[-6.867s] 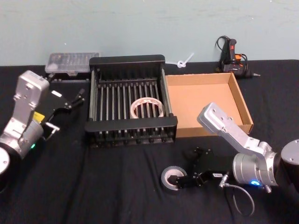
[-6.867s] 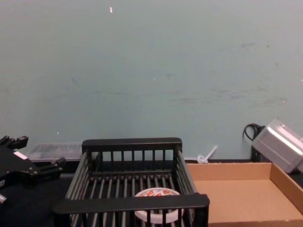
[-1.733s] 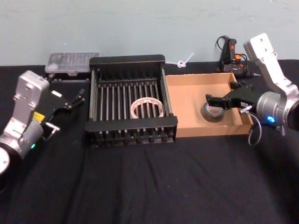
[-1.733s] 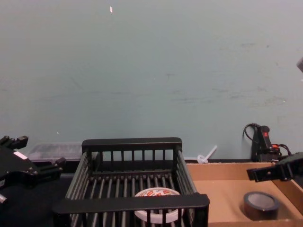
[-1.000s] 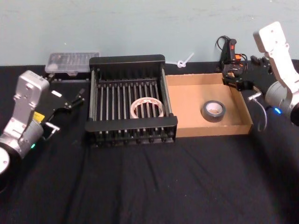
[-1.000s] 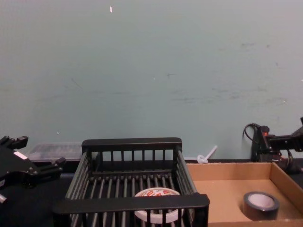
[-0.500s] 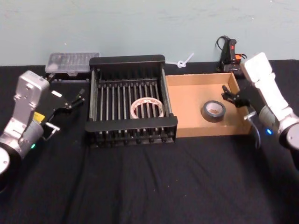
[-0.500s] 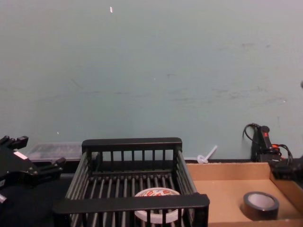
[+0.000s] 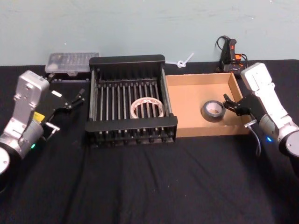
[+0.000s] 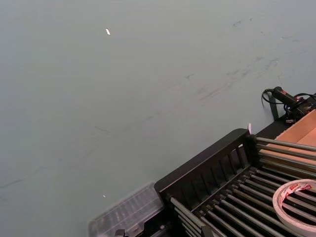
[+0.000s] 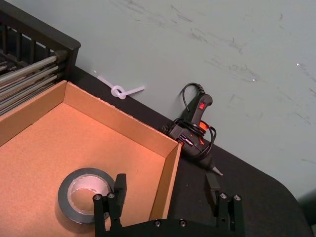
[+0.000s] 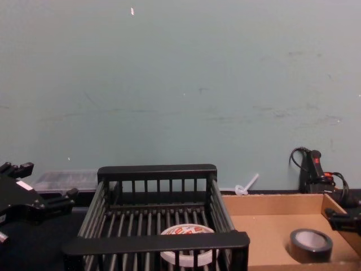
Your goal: Pick up the white tape and place it into the black box , Pick up the silver tape and place it into the brown box.
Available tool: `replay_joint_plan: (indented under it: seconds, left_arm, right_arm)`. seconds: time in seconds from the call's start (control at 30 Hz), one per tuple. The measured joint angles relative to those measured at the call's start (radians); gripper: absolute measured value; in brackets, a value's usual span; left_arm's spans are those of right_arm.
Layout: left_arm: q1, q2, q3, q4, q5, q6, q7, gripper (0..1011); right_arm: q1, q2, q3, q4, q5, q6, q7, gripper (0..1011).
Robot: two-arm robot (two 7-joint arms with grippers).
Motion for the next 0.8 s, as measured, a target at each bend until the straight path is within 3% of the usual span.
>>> replay_joint_plan:
  seconds: [0.8]
  left_arm:
    - [0.000, 0.000, 0.000, 0.000, 0.000, 0.000, 0.000, 1001]
  right_arm:
    - [0.003, 0.003, -0.005, -0.004, 0.001, 0.003, 0.002, 1002]
